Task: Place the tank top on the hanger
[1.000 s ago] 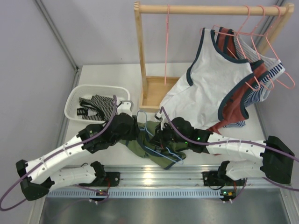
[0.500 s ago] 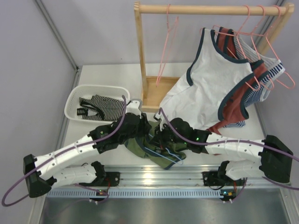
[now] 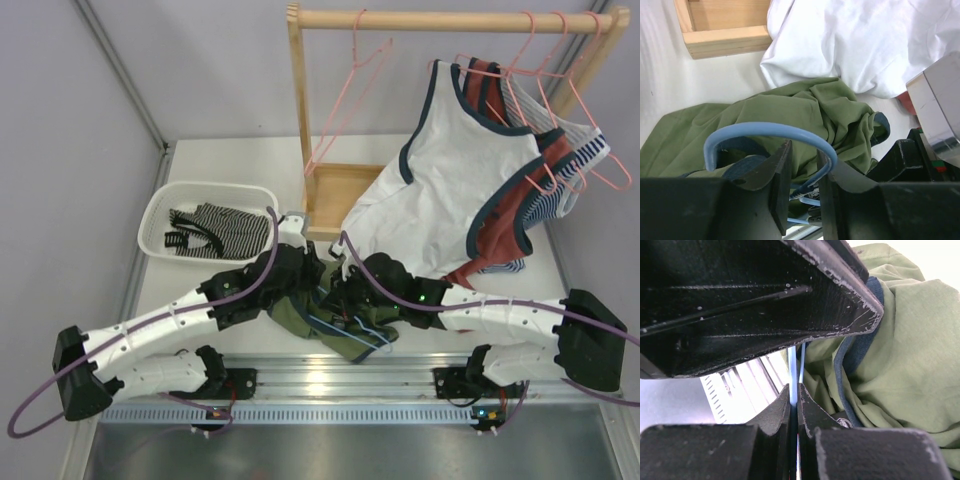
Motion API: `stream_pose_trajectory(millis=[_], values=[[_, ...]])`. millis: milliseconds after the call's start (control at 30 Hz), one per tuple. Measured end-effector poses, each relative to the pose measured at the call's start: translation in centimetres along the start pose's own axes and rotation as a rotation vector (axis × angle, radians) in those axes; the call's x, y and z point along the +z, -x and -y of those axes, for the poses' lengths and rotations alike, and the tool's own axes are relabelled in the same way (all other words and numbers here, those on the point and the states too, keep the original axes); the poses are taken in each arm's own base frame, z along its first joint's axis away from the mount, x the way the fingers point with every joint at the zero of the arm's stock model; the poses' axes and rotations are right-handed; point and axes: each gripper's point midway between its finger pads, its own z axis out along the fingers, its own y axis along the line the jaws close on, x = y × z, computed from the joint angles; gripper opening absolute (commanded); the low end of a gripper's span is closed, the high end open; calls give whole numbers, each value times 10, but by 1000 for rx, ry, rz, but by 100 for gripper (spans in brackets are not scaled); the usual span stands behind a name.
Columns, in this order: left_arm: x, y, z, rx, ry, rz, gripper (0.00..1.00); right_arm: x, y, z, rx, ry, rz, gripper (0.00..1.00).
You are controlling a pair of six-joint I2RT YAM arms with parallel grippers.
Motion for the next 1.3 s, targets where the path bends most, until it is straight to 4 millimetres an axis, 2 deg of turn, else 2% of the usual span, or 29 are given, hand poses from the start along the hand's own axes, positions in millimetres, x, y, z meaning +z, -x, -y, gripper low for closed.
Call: stream_pose_trajectory(millis=[67,300,333,367,400,500,533,567,633,667,733,767,833,933,1100,1167,1233,1300], values=[[1,0,0,3,-1,0,26,0,0,1,-2,-3,0,0],[2,-2,-1,26,-1,2,24,0,-1,3,-6,-15,-1,0],[2,-2,-1,27,-2,4,20,0,0,3,-6,-16,0,0],[2,-1,-2,34,1,6,9,0,0,3,-6,-18,0,0],[3,-2,-3,40,6,6,2,0,0,3,-7,-18,2,0],[3,-5,-9,83,22,-2,0,0,-2,4,-6,-27,-6,0],[3,-6,-9,91,21,-4,0,0,-3,4,-7,-30,-10,3],[3,-6,-9,98,19,-4,0,0,-3,4,-8,-33,-11,16],[3,-8,-10,113,20,-6,0,0,-1,5,-5,-45,-6,29],[4,-8,-11,113,20,-7,0,-1,3,5,-4,-56,1,39],[4,-8,-11,114,19,-4,0,-3,8,8,0,-82,13,49],[4,-7,-10,115,17,-1,0,-5,9,9,3,-95,16,57],[5,-6,-9,120,13,4,0,-17,10,15,21,-141,21,63],[4,-6,-10,128,13,5,0,-35,16,20,46,-191,49,63],[4,-8,-13,139,18,4,0,-77,28,28,148,-288,136,65],[3,-7,-14,142,20,10,0,-95,31,32,211,-329,174,61],[2,-5,-15,145,22,17,0,-109,24,39,266,-369,188,56],[0,-3,-15,147,23,27,0,-119,8,47,321,-409,161,51]])
